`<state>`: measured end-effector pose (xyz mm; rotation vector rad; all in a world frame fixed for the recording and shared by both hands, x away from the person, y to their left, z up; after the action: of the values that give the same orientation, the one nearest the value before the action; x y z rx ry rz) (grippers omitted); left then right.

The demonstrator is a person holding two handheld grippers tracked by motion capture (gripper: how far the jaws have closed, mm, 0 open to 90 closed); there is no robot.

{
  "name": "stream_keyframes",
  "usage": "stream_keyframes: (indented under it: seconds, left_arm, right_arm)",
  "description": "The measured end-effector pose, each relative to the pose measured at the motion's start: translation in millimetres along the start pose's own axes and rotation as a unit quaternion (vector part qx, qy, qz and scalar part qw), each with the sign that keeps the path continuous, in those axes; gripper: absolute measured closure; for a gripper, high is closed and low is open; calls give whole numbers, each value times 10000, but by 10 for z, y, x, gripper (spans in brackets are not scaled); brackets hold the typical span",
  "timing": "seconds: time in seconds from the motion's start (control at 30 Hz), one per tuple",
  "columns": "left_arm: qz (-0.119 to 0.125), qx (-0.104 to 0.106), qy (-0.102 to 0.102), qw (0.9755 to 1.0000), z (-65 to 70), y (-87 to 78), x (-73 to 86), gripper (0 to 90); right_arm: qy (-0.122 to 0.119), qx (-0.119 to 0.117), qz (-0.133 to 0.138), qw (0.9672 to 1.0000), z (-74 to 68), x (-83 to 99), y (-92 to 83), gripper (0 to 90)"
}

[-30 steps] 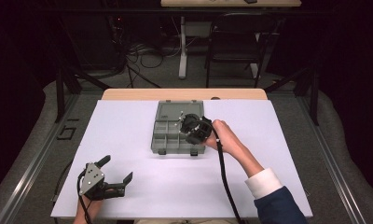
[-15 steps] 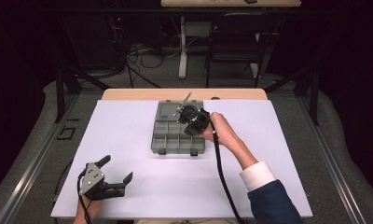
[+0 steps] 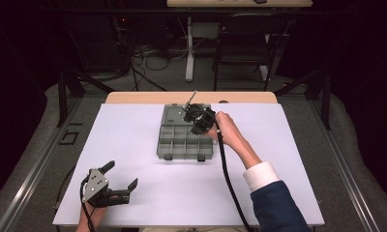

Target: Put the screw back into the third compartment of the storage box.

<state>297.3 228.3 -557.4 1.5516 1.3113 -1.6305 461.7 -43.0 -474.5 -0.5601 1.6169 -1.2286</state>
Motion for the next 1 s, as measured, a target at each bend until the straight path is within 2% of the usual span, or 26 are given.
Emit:
stream_keyframes:
  seconds: [0.33,0.53,0.6,0.63,0.67,0.73,0.9,0.93,1.0]
  left_arm:
    - [-9,5,9,10000,-3,0,1,0]
    - [0,0,15,10000,-2,8,-1,0]
    - [-26,10,27,10000,-1,13,1,0]
    - [-27,10,20,10000,1,16,1,0]
    - [-35,15,35,10000,1,16,1,0]
    - [-33,12,42,10000,2,14,0,0]
    - [-19,17,22,10000,-1,7,2,0]
    - [0,4,15,10000,0,8,0,0]
    - [-19,21,21,10000,-1,8,2,0]
  right_arm:
    - [96,64,-190,9998,108,-63,175,859]
    - [140,64,-216,9996,157,-73,243,859]
    - [144,47,-120,9998,165,-85,273,859]
    - [221,55,-197,9995,162,-84,281,858]
    - [151,68,-251,9995,178,-90,284,859]
    - [153,68,-225,9996,186,-104,306,858]
    - [187,70,-353,9992,207,-132,363,858]
    - [205,59,-300,9993,204,-138,387,858]
    - [195,78,-392,9990,207,-142,433,858]
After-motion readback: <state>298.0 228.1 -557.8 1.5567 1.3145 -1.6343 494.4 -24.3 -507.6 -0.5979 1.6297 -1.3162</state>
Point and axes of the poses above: each handheld gripper's, and its own axes: y roughly forward along the jaws, x roughly out of its underside, z roughly to its right, the point moved 5 cm from there along y, roughly forward along the jaws, and after that the axes turned 10 degrees about -x, right-handed, at the moved point
